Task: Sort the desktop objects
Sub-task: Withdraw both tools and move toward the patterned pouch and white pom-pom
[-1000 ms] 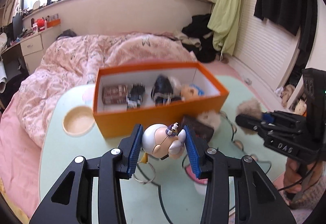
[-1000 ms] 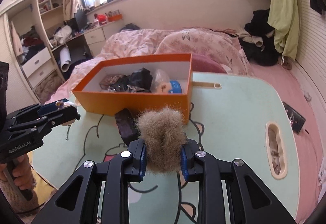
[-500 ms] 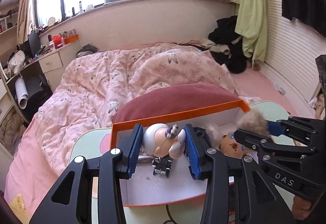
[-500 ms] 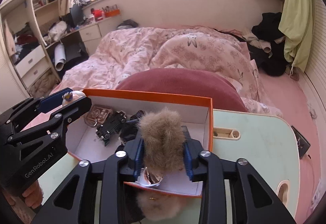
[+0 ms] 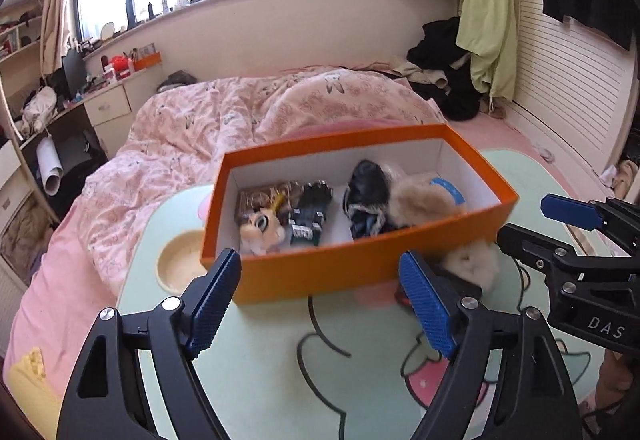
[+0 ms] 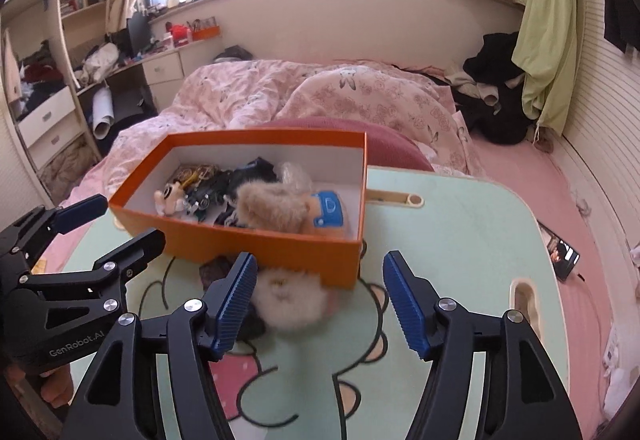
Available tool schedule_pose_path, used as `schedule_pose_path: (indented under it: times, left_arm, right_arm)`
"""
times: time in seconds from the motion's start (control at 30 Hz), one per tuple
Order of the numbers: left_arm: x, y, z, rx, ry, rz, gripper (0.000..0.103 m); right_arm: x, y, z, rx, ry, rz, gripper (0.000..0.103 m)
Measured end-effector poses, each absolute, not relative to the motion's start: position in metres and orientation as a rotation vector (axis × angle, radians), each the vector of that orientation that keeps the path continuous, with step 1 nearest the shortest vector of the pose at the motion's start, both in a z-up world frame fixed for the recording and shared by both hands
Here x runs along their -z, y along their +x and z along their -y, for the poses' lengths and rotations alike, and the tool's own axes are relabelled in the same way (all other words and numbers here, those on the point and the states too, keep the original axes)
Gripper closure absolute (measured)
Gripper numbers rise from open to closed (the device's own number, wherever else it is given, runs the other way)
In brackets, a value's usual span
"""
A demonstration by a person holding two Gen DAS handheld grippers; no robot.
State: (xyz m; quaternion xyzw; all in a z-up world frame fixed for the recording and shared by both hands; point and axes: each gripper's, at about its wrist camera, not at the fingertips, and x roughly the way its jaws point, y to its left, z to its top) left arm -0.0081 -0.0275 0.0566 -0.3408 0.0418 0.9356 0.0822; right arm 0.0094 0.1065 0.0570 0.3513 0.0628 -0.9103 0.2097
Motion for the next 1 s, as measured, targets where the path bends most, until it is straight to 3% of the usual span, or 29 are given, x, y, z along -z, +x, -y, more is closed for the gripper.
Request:
schedule_pose_path:
  times: [0.43, 0.5, 0.57, 0.6, 1.0]
  left_arm:
    - [0.001, 0.012, 0.01, -2.622, -1.27, -0.097, 0.019]
    - [0.002, 0.012, 0.012, -2.623, -1.272, -0.089, 0.015]
    - [0.005, 0.012, 0.013, -2.625, -1.283, -0.087, 0.0]
    - [0.006, 0.013, 0.013, -2.626, -1.277, -0.083, 0.0]
    - [0.001, 0.017, 0.013, -2.628, -1.268, -0.083, 0.0]
  right_arm:
    - [-0.007, 0.05, -0.118, 2.514, 1.102, -0.284, 0.032]
    - [0.002, 0.047, -0.119, 2.504, 1.146, -0.282, 0.024]
    - [0.006, 0.044, -0.124, 2.51, 1.171, -0.26, 0.008]
    - [0.008, 0.043, -0.126, 2.519, 1.175, -0.257, 0.005]
    - [0.012, 0.044, -0.128, 2.516, 1.166, -0.268, 0.001]
